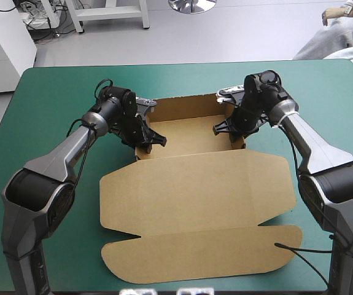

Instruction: Fold the box

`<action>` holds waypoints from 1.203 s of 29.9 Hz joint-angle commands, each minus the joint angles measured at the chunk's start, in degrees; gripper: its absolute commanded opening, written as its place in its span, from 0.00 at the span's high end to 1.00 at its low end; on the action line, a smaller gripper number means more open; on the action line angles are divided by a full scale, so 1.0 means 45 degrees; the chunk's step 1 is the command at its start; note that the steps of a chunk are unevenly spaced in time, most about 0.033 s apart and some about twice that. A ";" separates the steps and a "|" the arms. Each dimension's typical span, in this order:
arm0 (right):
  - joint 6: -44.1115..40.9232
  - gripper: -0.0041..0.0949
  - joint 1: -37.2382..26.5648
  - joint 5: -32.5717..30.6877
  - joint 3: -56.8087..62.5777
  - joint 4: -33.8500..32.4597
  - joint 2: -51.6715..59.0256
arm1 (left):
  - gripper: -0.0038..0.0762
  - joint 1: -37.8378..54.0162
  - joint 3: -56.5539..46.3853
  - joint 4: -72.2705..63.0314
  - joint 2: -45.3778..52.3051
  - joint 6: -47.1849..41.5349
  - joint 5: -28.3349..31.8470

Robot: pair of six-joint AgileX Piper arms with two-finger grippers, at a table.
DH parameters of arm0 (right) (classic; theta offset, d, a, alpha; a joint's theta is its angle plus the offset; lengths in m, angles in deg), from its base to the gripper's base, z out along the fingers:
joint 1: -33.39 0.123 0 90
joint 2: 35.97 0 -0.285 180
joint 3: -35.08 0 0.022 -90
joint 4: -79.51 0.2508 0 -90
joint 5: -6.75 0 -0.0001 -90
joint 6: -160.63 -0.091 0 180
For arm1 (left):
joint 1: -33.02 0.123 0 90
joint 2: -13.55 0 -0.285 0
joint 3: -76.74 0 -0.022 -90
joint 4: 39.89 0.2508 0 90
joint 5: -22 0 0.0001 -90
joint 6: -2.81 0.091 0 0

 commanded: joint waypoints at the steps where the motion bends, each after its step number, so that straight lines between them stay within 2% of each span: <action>1: 0.0144 0.34 0.0073 -0.0269 -0.0403 0.0372 0.0621 | 0.34 0.0120 0.0240 -0.0531 0.1389 0.0148 0.0016; 3: -0.0027 0.16 0.0073 -0.0269 -0.0403 0.0372 0.0646 | 0.30 0.0169 0.0240 -0.0531 0.1692 0.0171 0.0018; 5: -0.0055 0.09 0.0073 -0.0269 -0.0403 0.0372 0.0697 | 0.30 0.0256 0.0240 -0.0556 0.1899 0.0200 -0.0012; 11: -0.0055 0.09 0.0073 -0.0269 -0.0490 0.0113 0.1152 | 0.30 0.0256 0.0240 -0.0578 0.2385 0.0276 -0.0004; 20: 0.0236 0.10 0.0049 -0.0269 -0.0516 -0.0359 0.3149 | 0.32 0.0256 0.0974 -0.0510 0.3983 0.0618 -0.0263; 22: 0.0236 0.11 0.0049 -0.0269 -0.0516 -0.0337 0.3541 | 0.38 0.0256 0.1245 -0.0502 0.4580 0.0847 -0.0893; 24: 0.0284 0.12 0.0049 -0.0269 -0.0516 -0.0361 0.3845 | 0.48 0.0256 0.1230 -0.0502 0.5412 0.1313 -0.1298; 28: 0.0338 0.12 0.0049 -0.0269 -0.0516 -0.0303 0.3994 | 0.78 0.0256 0.0752 -0.0502 0.7416 0.2521 -0.1298; 31: 0.0338 0.12 0.0049 -0.0202 -0.0516 -0.0303 0.3906 | 0.97 0.0256 0.0106 -0.0404 0.8981 0.3318 -0.1298; 36: 0.0338 0.12 0.0049 -0.0059 -0.0493 -0.0303 0.3673 | 0.96 0.0256 -0.1897 0.0984 1.1613 0.3330 -0.1298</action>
